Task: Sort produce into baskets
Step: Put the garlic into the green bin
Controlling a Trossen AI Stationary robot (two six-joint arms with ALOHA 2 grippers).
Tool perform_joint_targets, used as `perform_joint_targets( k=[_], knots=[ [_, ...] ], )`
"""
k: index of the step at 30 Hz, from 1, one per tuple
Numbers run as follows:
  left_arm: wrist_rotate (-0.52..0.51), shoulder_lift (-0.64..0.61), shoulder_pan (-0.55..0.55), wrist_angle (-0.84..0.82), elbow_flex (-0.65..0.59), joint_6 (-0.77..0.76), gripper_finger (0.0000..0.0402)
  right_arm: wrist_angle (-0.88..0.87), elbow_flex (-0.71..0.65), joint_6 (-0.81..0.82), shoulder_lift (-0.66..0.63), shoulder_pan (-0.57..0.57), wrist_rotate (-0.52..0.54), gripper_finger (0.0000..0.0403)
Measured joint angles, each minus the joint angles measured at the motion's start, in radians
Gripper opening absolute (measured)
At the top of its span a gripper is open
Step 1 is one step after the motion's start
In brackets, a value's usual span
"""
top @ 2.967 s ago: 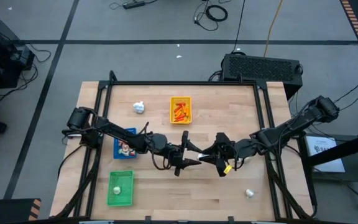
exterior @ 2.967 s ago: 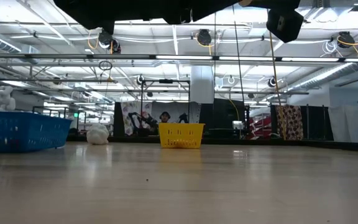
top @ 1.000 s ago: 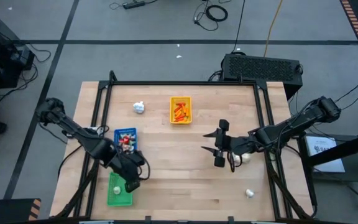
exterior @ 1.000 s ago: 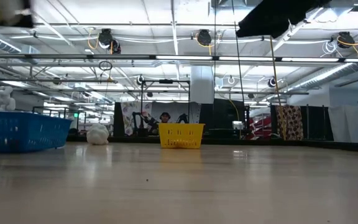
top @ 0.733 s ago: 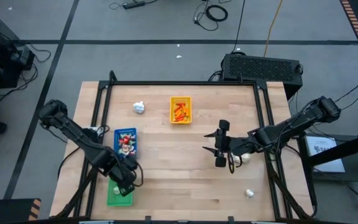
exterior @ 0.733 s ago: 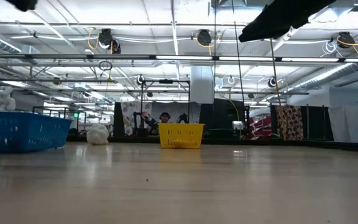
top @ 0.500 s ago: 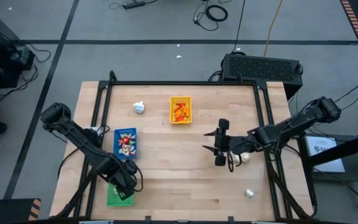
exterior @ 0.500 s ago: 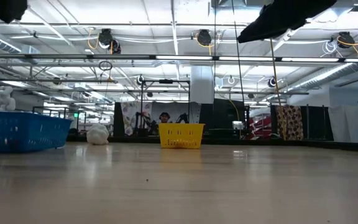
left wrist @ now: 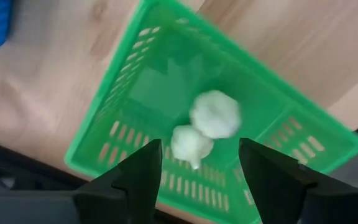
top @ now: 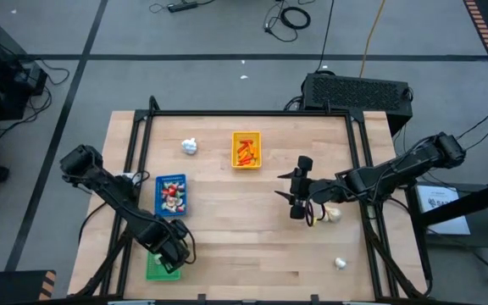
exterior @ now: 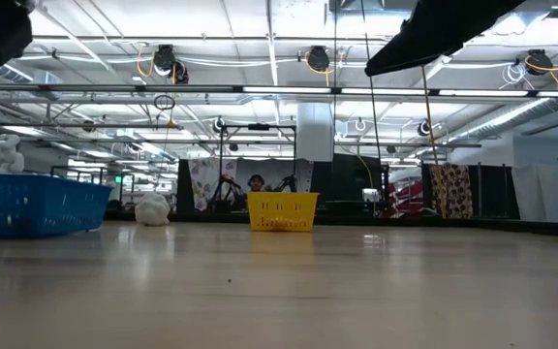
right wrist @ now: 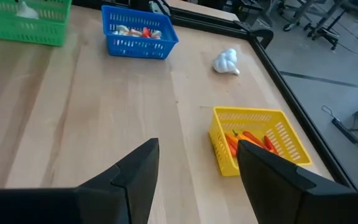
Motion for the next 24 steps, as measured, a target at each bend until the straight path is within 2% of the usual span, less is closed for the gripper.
perform_joint_targets(
  k=[5,7,12,15,18,21,24],
  knots=[
    [0.013,0.0,0.012,-0.017,0.0,0.035,0.0225,0.0,0.0,0.0,0.0,-0.004,-0.01,0.0208],
    [0.011,-0.003,0.022,-0.016,0.0,0.062,0.0225,-0.001,0.0,-0.002,0.0,-0.004,-0.047,0.0208],
    [0.006,-0.016,0.057,-0.012,0.0,0.143,0.0225,-0.002,0.0,0.028,0.0,-0.004,-0.204,0.0208],
    [0.009,-0.029,0.084,-0.012,0.011,0.234,0.0225,-0.002,0.0,0.054,0.0,-0.004,-0.322,0.0208],
    [-0.009,-0.052,0.12,-0.006,0.046,0.34,0.0225,-0.004,0.0,0.018,0.0,-0.003,-0.384,0.0208],
    [-0.198,-0.078,0.157,0.061,0.065,0.454,0.0225,-0.01,0.0,0.001,0.0,-0.003,-0.441,0.0208],
    [-0.418,-0.088,0.183,0.238,0.066,0.654,0.0225,0.009,0.0,0.01,0.0,-0.003,-0.462,0.0208]
  ],
)
